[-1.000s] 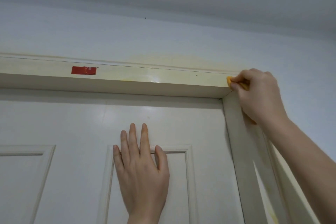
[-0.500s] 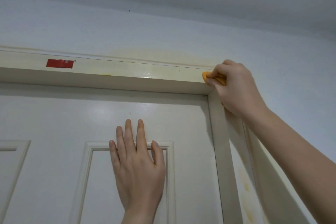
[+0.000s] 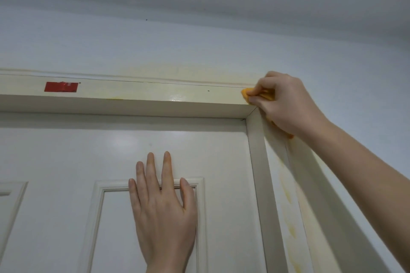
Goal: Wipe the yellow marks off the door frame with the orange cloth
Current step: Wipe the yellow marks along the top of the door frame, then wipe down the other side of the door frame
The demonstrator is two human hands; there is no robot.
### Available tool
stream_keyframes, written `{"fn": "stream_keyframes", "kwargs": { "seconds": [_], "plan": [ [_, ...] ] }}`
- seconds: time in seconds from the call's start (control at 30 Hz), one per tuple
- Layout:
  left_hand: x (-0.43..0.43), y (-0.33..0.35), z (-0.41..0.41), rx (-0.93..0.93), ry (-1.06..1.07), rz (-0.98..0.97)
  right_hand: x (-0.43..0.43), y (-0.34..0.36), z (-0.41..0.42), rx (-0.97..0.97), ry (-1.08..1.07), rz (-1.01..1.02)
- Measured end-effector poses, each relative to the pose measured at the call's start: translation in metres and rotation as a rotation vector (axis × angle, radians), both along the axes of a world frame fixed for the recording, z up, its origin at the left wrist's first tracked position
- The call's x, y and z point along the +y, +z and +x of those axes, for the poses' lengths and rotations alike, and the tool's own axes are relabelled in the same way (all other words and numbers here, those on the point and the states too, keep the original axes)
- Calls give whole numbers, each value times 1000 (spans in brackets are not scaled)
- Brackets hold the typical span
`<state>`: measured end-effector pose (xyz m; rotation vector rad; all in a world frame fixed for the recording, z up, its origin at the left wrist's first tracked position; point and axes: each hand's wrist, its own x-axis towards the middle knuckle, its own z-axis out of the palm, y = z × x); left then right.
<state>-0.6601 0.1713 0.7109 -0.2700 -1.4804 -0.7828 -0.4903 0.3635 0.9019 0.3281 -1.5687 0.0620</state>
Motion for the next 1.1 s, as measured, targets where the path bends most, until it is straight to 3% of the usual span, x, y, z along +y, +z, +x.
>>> {"fn": "stream_keyframes", "kwargs": {
  "seconds": [0.13,0.37,0.63,0.97,1.1],
  "plan": [
    [0,0,1,-8,11,-18,12,-10,2,57,-13,-44],
    [2,0,0,-1,10,-19,-36,13,-24,26,39,96],
    [6,-4,3,-2,8,-60,16,-7,5,40,4,-72],
    [26,-12,6,24,-10,-116,33,-56,15,9,-29,-102],
    [26,-12,5,33,-2,-120,25,-63,1,19,-10,-28]
  ]
}}
